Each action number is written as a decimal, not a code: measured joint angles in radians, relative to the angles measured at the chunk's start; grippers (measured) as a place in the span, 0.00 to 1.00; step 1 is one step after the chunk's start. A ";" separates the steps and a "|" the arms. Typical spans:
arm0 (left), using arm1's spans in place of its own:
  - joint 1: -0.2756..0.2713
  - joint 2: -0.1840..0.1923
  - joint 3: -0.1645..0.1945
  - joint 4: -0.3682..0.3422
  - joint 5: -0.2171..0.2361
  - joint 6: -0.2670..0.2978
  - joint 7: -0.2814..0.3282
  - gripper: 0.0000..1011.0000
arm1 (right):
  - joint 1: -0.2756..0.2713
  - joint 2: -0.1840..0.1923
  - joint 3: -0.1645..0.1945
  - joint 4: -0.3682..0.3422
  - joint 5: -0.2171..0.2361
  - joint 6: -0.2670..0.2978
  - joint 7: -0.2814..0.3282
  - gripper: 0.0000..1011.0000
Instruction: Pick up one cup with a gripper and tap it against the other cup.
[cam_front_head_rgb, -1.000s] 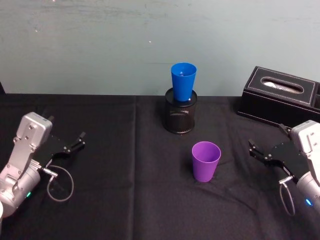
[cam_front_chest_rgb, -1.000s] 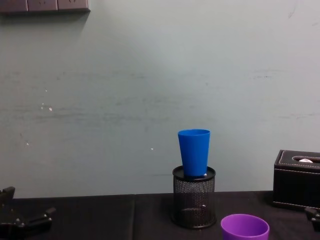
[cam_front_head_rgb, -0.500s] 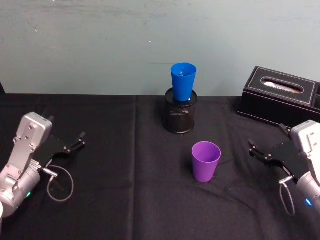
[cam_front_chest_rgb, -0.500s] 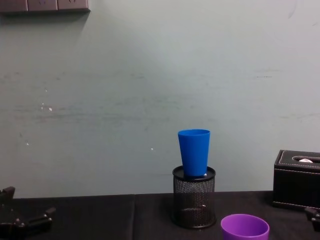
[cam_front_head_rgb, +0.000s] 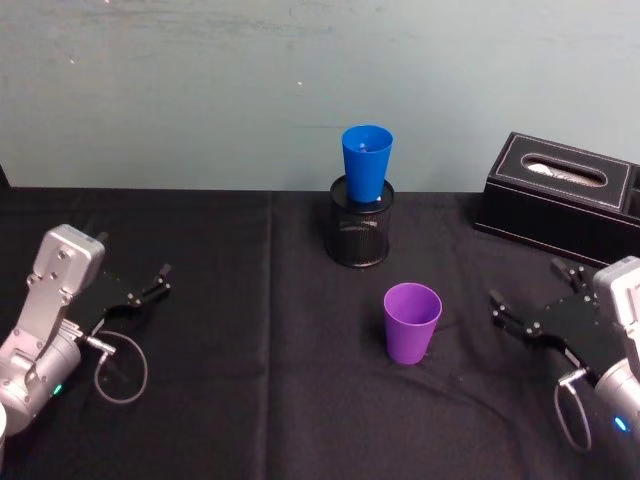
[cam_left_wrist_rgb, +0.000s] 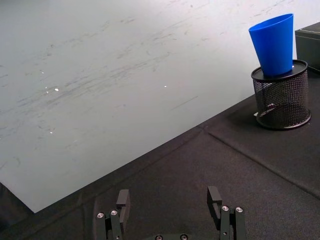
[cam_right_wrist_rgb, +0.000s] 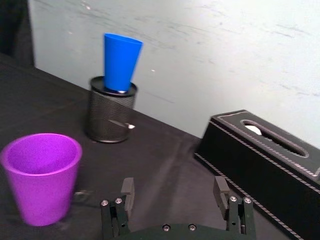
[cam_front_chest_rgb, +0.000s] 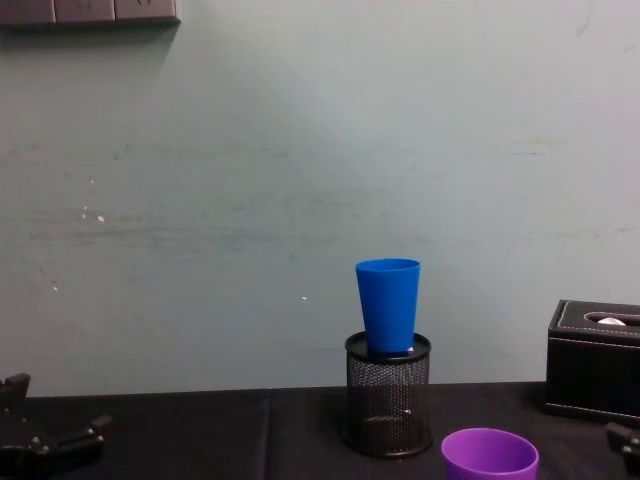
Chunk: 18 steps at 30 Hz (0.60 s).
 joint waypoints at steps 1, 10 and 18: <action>0.000 0.000 0.000 0.000 0.000 0.000 0.000 1.00 | -0.013 0.002 0.004 -0.014 0.008 0.001 0.011 0.99; 0.000 0.000 0.000 0.000 0.000 0.000 0.000 1.00 | -0.076 -0.004 0.022 -0.083 0.045 0.037 0.039 0.99; 0.000 0.000 0.000 0.000 0.000 0.000 0.000 1.00 | -0.120 -0.028 0.034 -0.112 0.077 0.050 0.070 0.99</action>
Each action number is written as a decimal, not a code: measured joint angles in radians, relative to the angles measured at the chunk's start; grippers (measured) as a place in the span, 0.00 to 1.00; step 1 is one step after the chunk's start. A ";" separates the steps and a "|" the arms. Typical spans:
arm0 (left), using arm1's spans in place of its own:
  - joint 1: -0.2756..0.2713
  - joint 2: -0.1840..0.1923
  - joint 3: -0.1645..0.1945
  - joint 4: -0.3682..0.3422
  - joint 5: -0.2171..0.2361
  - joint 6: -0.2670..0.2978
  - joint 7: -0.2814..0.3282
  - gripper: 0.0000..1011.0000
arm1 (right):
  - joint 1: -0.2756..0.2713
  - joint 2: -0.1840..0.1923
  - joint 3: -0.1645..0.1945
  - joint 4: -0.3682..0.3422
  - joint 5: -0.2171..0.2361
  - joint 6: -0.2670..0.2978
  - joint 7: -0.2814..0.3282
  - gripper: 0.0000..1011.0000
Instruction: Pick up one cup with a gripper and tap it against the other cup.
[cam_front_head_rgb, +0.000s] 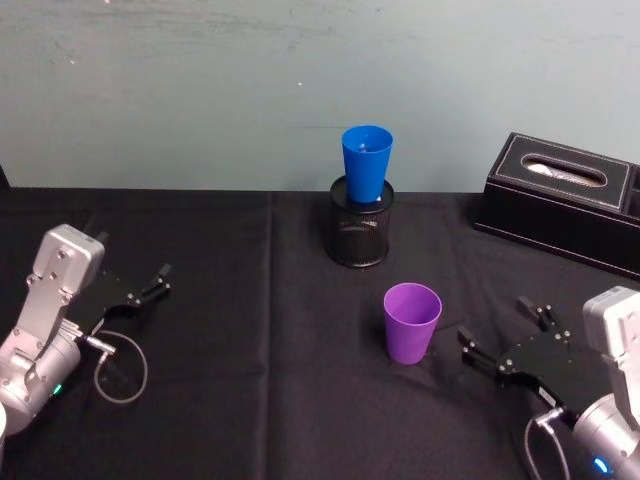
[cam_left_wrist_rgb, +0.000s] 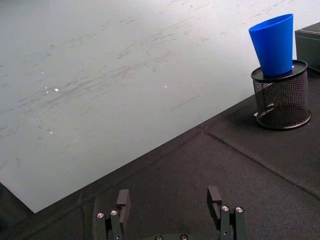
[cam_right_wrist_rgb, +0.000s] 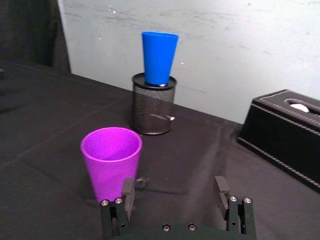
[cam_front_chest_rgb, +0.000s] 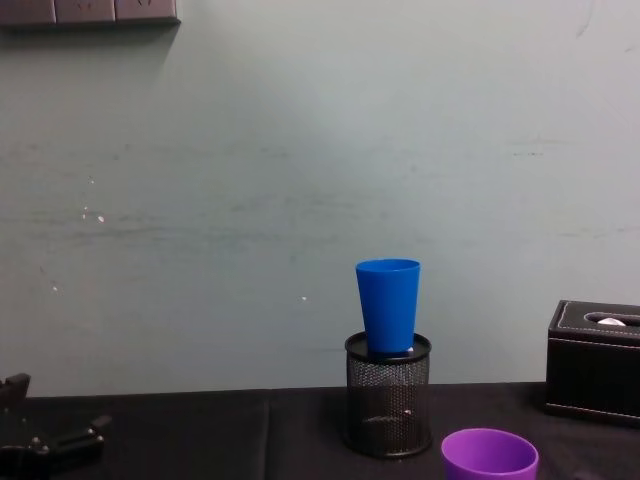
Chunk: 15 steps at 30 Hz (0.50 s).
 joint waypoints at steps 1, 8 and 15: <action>0.000 0.000 0.000 0.000 0.000 0.000 0.000 1.00 | -0.003 -0.002 0.001 -0.001 0.003 0.000 0.004 0.99; 0.000 0.000 0.000 0.000 0.000 0.000 0.000 1.00 | -0.026 -0.027 0.005 -0.005 0.019 -0.020 0.046 0.99; 0.000 0.000 0.000 0.000 0.000 0.000 0.000 1.00 | -0.016 -0.066 -0.006 0.026 -0.013 -0.043 0.056 0.99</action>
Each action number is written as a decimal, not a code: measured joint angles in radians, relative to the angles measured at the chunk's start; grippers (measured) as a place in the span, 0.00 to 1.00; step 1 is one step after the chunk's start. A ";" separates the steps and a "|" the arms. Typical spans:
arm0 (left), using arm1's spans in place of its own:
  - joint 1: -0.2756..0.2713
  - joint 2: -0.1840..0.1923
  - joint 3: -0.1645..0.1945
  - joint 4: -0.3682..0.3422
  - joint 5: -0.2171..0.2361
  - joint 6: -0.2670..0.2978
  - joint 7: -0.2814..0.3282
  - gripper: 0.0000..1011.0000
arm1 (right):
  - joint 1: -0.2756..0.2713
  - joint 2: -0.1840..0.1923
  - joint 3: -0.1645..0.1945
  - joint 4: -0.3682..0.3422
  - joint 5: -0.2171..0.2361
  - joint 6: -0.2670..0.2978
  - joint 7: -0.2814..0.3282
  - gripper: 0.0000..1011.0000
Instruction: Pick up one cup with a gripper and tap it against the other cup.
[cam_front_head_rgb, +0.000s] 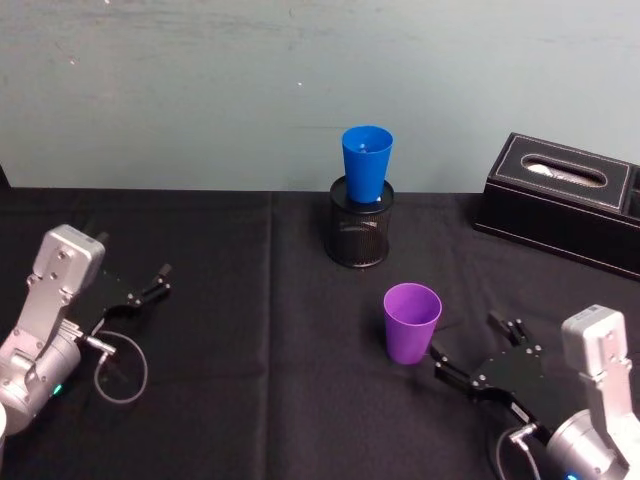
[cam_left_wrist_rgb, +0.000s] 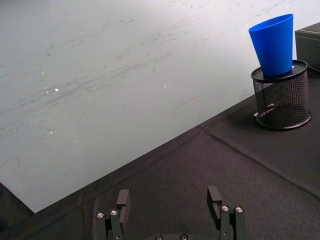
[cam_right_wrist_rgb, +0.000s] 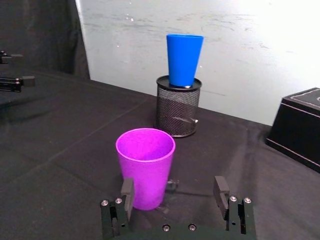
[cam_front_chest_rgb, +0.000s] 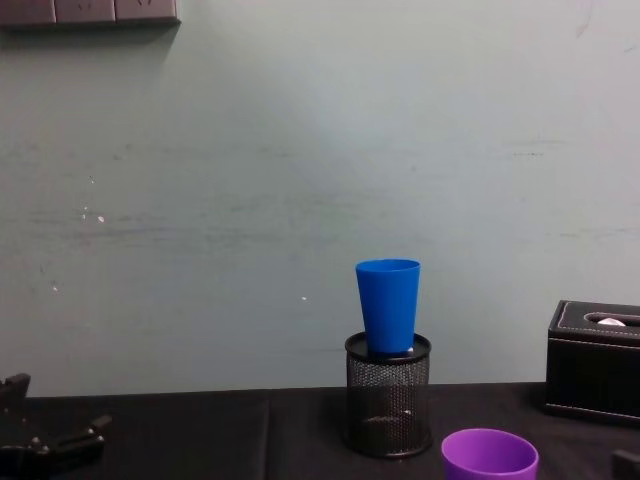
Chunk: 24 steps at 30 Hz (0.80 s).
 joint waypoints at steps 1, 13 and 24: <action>0.000 0.000 0.000 0.000 0.000 0.000 0.000 1.00 | 0.003 -0.005 -0.002 0.005 -0.004 -0.002 0.001 0.99; 0.000 0.000 0.000 0.000 0.000 0.000 0.000 1.00 | 0.051 -0.069 -0.023 0.084 -0.041 -0.048 0.058 0.99; 0.000 0.000 0.000 0.000 0.000 0.000 0.000 1.00 | 0.104 -0.113 -0.016 0.152 -0.053 -0.063 0.102 0.99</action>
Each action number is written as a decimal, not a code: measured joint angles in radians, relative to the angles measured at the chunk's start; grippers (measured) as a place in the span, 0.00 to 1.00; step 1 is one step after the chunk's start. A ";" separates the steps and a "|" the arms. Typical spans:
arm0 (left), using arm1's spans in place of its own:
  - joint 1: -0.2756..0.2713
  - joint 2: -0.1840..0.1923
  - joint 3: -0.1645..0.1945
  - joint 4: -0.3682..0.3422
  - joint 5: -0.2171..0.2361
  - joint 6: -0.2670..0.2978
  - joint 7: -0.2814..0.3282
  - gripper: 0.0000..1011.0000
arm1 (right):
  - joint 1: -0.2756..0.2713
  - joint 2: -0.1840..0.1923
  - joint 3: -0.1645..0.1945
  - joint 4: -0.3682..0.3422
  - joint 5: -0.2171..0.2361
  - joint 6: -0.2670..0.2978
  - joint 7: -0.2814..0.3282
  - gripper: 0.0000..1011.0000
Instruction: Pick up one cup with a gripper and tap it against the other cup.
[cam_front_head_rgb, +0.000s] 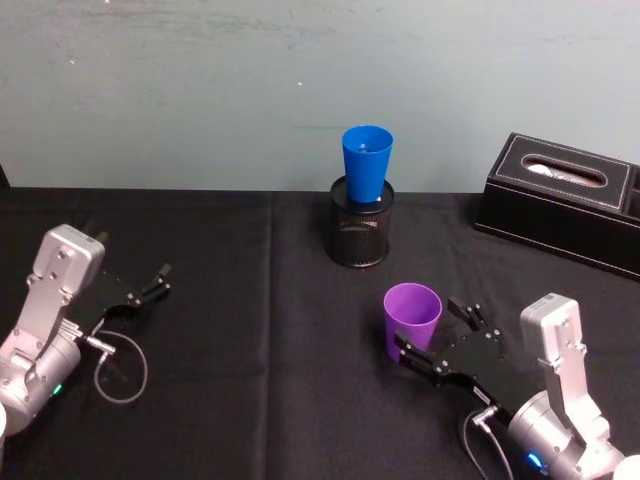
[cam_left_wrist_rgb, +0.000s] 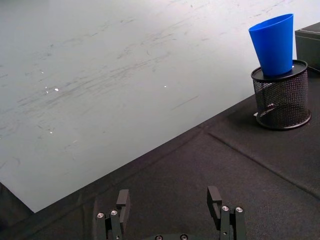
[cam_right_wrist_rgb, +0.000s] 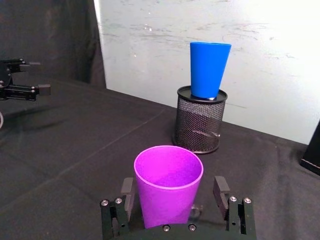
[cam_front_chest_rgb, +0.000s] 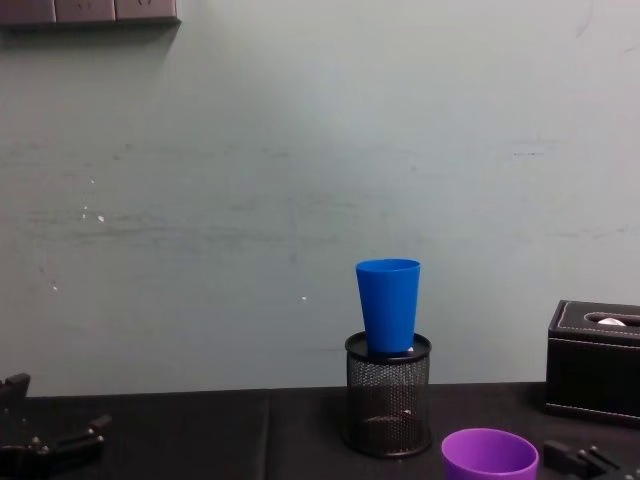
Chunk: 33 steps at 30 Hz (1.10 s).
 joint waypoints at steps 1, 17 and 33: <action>0.000 0.000 0.000 0.000 0.000 0.000 0.000 1.00 | 0.003 -0.003 0.001 0.004 0.000 0.000 0.004 0.99; 0.000 0.000 0.000 0.000 0.000 0.000 0.000 1.00 | 0.044 -0.060 0.024 0.070 0.007 0.001 0.071 0.99; 0.000 0.000 0.000 0.000 0.000 0.000 0.000 1.00 | 0.053 -0.071 0.031 0.082 0.001 0.004 0.084 0.99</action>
